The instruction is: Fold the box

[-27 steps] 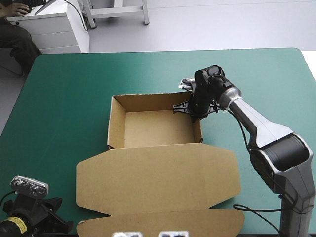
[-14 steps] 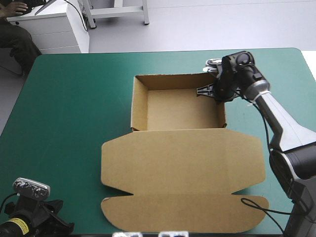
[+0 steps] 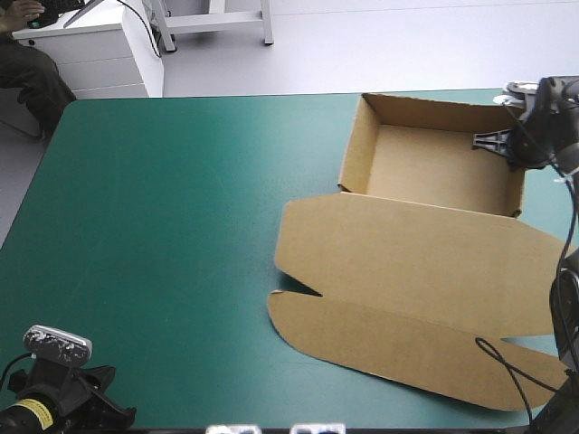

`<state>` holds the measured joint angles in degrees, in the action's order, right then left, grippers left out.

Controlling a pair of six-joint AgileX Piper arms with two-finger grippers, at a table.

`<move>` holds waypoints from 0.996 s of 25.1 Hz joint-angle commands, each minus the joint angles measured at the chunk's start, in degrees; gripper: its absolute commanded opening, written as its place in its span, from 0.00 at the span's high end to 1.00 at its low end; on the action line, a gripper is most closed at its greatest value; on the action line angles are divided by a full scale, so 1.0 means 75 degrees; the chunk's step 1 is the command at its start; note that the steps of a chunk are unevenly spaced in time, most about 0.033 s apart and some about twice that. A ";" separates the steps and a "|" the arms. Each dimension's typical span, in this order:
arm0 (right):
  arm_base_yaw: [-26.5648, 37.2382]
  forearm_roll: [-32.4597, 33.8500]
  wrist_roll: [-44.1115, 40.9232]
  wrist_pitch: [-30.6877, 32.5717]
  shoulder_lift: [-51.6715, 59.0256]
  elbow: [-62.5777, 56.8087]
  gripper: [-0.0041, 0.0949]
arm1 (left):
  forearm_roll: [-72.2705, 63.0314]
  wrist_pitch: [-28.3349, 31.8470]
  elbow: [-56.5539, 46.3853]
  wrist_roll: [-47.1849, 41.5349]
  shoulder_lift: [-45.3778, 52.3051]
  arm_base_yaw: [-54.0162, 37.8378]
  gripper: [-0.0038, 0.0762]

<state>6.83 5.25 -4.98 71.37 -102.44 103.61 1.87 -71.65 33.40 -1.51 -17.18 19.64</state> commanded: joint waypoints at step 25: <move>0.2698 -0.0357 0.0278 0.0014 -0.0548 0.0303 0.57 | 0.0003 -0.0221 0.0171 -0.0061 -0.0083 0.0032 0.96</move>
<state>26.80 1.41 -4.30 71.07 -109.78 103.77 1.88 -71.65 33.40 -1.51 -17.18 19.64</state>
